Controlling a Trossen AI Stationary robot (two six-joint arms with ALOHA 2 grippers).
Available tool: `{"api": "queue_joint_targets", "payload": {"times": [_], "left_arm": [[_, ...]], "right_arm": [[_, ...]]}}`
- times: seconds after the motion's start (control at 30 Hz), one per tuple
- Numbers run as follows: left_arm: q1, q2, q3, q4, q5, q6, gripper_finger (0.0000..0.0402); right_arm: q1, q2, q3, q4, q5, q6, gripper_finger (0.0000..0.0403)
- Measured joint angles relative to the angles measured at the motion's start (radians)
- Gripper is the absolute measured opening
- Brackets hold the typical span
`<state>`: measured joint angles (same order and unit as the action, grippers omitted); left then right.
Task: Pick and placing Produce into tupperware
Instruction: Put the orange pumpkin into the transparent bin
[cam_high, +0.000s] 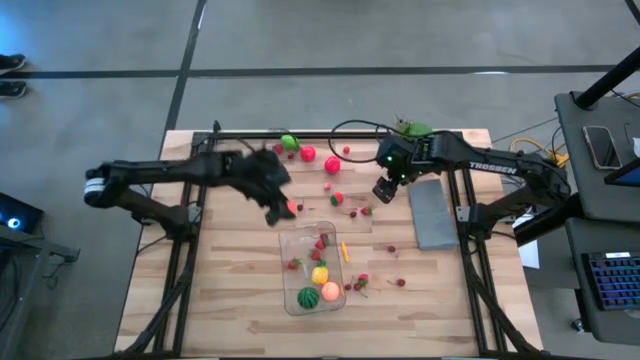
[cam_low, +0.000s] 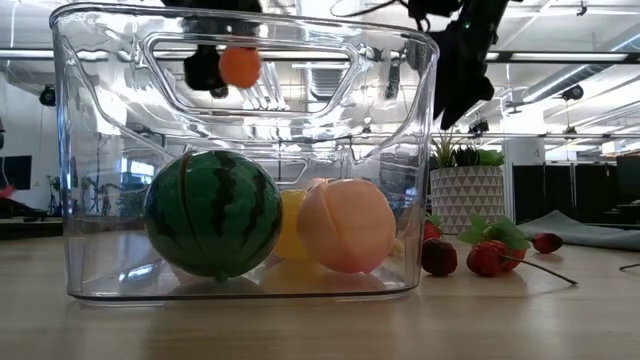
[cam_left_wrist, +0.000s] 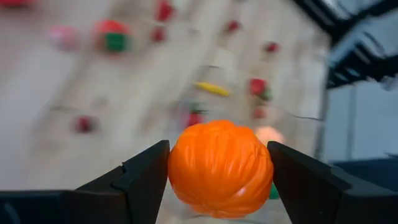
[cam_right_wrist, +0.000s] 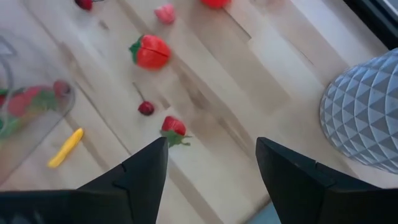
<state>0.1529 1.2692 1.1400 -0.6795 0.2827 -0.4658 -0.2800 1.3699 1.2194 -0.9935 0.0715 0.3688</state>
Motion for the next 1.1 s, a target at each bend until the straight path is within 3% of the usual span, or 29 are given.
{"api": "queue_joint_targets", "payload": {"times": [0.2,0.53,0.77,1.1], "left_arm": [[-0.126,0.123,0.000,0.086,0.001,-0.130,0.0253],[-0.175,0.273,0.000,0.098,0.064,-0.340,0.0253],[-0.209,0.318,0.001,0.262,0.069,-0.441,0.0253],[-0.220,0.303,-0.034,0.301,0.060,-0.553,0.0268]], "right_arm": [[0.040,-0.055,0.000,-0.030,0.002,-0.003,0.0239],[0.090,-0.143,0.000,-0.121,0.008,0.002,0.0243],[0.112,-0.165,-0.002,-0.130,0.009,0.019,0.0242],[0.117,-0.165,-0.088,-0.089,0.033,0.024,0.0257]]}}
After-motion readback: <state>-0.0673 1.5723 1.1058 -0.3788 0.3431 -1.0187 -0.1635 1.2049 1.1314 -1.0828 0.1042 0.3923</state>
